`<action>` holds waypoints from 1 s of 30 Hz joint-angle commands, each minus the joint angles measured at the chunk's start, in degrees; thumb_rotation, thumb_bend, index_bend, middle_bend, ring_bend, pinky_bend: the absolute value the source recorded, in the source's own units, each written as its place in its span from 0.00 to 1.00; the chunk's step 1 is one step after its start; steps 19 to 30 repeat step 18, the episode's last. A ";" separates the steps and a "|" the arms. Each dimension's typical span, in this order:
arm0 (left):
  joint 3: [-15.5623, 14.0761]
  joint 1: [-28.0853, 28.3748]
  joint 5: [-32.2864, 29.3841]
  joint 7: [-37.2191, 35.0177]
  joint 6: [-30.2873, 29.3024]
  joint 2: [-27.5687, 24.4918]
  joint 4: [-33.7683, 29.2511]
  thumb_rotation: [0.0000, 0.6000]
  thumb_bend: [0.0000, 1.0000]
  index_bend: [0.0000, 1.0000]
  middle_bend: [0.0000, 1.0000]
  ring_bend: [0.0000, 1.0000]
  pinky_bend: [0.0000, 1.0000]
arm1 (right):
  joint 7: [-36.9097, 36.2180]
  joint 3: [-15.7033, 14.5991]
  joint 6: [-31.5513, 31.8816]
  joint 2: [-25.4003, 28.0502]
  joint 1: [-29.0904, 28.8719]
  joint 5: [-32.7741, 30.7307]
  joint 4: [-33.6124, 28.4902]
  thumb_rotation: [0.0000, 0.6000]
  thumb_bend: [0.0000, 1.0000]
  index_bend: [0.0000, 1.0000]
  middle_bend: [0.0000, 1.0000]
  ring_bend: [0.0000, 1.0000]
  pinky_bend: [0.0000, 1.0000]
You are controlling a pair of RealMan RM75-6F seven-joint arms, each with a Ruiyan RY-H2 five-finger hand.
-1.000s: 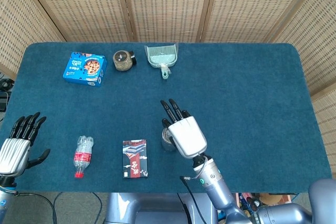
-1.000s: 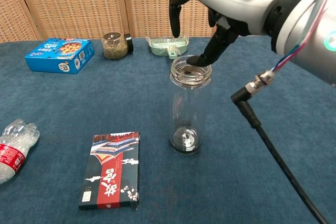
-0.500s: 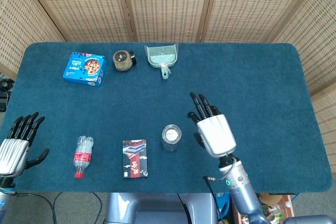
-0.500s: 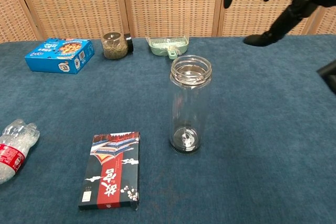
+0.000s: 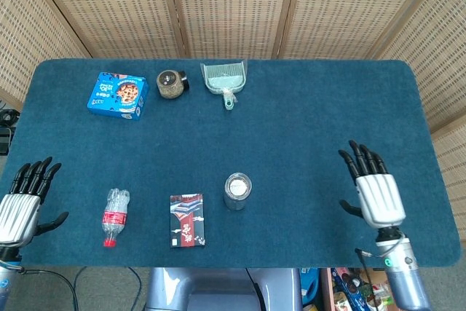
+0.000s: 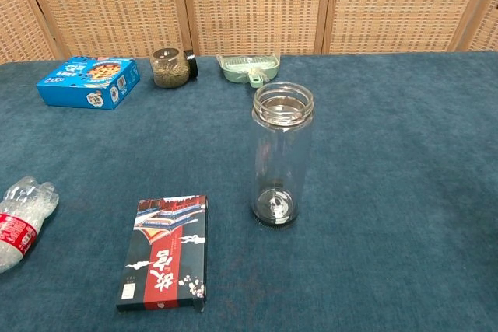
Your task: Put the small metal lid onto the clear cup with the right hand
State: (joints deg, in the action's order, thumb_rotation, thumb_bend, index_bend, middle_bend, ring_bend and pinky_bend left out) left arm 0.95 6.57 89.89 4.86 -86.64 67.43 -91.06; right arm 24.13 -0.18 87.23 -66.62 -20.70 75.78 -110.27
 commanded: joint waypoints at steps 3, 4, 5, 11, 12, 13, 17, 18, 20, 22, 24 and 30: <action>0.17 -0.35 -1.10 1.50 0.21 -0.18 -0.55 1.00 0.20 0.00 0.00 0.00 0.00 | -7.22 -3.34 2.14 1.03 5.82 3.30 8.99 1.00 0.06 0.11 0.00 0.00 0.14; 0.21 -0.36 -1.23 1.64 0.28 -0.24 -0.61 1.00 0.20 0.00 0.00 0.00 0.00 | -7.89 -3.44 2.65 0.79 6.49 3.76 10.22 1.00 0.06 0.11 0.00 0.00 0.13; 0.16 -0.41 -1.34 1.80 0.36 -0.34 -0.63 1.00 0.20 0.00 0.00 0.00 0.00 | -8.44 -3.50 3.12 0.57 7.15 4.03 11.38 1.00 0.06 0.11 0.00 0.00 0.13; 0.03 -0.88 -2.27 2.45 0.57 -0.69 -0.29 1.00 0.20 0.00 0.00 0.00 0.00 | -10.18 -3.40 5.11 -0.55 10.05 4.88 15.66 1.00 0.06 0.09 0.00 0.00 0.11; 0.02 -0.99 -2.42 2.45 0.54 -0.73 -0.19 1.00 0.20 0.00 0.00 0.00 0.00 | -10.57 -3.28 5.54 -0.94 10.54 5.12 16.22 1.00 0.06 0.09 0.00 0.00 0.11; 0.03 -1.05 -2.50 2.47 0.51 -0.75 -0.11 1.00 0.20 0.00 0.00 0.00 0.00 | -10.83 -3.21 5.81 -1.19 10.84 5.34 16.54 1.00 0.06 0.09 0.00 0.00 0.11; 0.07 -1.21 -2.72 2.50 0.49 -0.70 0.25 1.00 0.20 0.00 0.00 0.00 0.00 | -11.86 -2.99 6.69 -1.96 11.97 6.93 17.78 1.00 0.06 0.09 0.00 0.00 0.11; 0.07 -1.20 -2.68 2.60 0.49 -0.67 0.35 1.00 0.20 0.00 0.00 0.00 0.00 | -12.07 -2.74 6.72 -1.91 12.11 7.09 17.99 1.00 0.06 0.09 0.00 0.00 0.11; 0.07 -1.20 -2.68 2.60 0.49 -0.67 0.35 1.00 0.20 0.00 0.00 0.00 0.00 | -12.07 -2.74 6.72 -1.91 12.11 7.09 17.99 1.00 0.06 0.09 0.00 0.00 0.11; 0.07 -1.20 -2.68 2.60 0.49 -0.67 0.35 1.00 0.20 0.00 0.00 0.00 0.00 | -12.07 -2.74 6.72 -1.91 12.11 7.09 17.99 1.00 0.06 0.09 0.00 0.00 0.11; 0.07 -1.20 -2.68 2.60 0.49 -0.67 0.35 1.00 0.20 0.00 0.00 0.00 0.00 | -12.07 -2.74 6.72 -1.91 12.11 7.09 17.99 1.00 0.06 0.09 0.00 0.00 0.11; 0.07 -1.20 -2.68 2.60 0.49 -0.67 0.35 1.00 0.20 0.00 0.00 0.00 0.00 | -12.07 -2.74 6.72 -1.91 12.11 7.09 17.99 1.00 0.06 0.09 0.00 0.00 0.11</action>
